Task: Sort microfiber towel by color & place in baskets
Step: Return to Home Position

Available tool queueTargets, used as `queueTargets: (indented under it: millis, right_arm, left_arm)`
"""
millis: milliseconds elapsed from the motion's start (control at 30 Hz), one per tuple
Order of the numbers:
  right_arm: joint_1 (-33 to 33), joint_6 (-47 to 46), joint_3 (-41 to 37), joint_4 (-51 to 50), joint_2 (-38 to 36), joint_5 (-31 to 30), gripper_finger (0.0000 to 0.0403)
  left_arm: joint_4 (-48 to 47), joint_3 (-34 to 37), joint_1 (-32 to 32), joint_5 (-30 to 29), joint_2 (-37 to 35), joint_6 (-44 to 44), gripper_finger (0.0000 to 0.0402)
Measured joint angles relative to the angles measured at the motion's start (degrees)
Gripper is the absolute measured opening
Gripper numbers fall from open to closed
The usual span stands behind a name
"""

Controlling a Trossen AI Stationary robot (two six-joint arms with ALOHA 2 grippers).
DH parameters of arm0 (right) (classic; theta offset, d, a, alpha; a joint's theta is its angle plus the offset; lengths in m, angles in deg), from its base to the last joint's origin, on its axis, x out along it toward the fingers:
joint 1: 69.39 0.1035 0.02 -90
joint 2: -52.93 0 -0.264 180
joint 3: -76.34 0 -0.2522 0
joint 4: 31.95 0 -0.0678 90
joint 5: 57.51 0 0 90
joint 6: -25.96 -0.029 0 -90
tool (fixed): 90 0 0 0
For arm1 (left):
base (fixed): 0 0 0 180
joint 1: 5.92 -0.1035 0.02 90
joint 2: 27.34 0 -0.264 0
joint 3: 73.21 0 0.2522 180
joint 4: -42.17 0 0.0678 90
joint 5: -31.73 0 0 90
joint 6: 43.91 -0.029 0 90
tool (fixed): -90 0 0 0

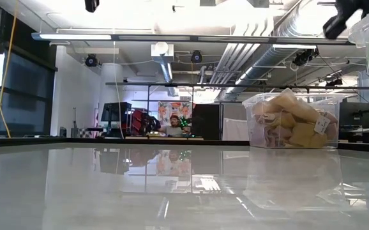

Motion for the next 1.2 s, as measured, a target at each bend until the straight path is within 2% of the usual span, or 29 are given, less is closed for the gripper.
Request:
queueTargets:
  millis: [167, 200, 367, 467, 600, 700, 800, 1033, 1200]
  right_arm:
    - [0.0, 0.4, -11.5, 17.0, -2.8, -1.3, 0.0098]
    - [0.0, 0.4, -12.7, 17.5, -3.1, -1.4, 0.0098]
    - [-0.8, 4.2, -12.7, 11.7, -3.1, -1.6, 0.0098]
    - [-2.0, 2.6, -12.7, 1.1, -3.1, -1.6, 0.0098]
    - [-3.3, -0.2, -12.7, -10.7, -2.9, -1.3, 0.0098]
    - [-4.3, 0.1, -12.7, -10.5, -2.7, -1.7, 0.0098]
    - [-5.3, -0.8, -12.7, -10.9, -2.5, -5.9, 0.0098]
    - [-5.8, -1.0, -12.7, -10.9, -2.2, -6.1, 0.0098]
    - [-5.8, -1.0, -12.7, -10.9, -2.2, -6.1, 0.0098]
  left_arm:
    - [0.7, 0.0, 0.0, 0.0, 0.0, 1.4, 0.0158]
    - [0.6, 0.0, 0.0, 0.0, 0.1, 1.4, 0.0158]
    - [-1.1, 0.0, -0.2, -0.2, 0.0, -1.3, 0.0158]
    - [-2.7, 0.0, -0.3, -0.6, 0.1, -5.0, 0.0158]
    - [-4.3, 0.0, -0.3, -1.3, 0.1, -4.4, 0.0158]
    - [-5.5, 0.0, -0.3, -0.9, 0.1, -4.3, 0.0158]
    - [-5.8, 0.0, -0.3, 0.5, -0.4, -5.6, 0.0158]
    - [-14.1, 0.5, -0.3, -0.5, -5.9, -21.7, 0.0158]
    - [-13.7, 9.0, -0.9, -1.3, -13.7, -28.6, 0.0139]
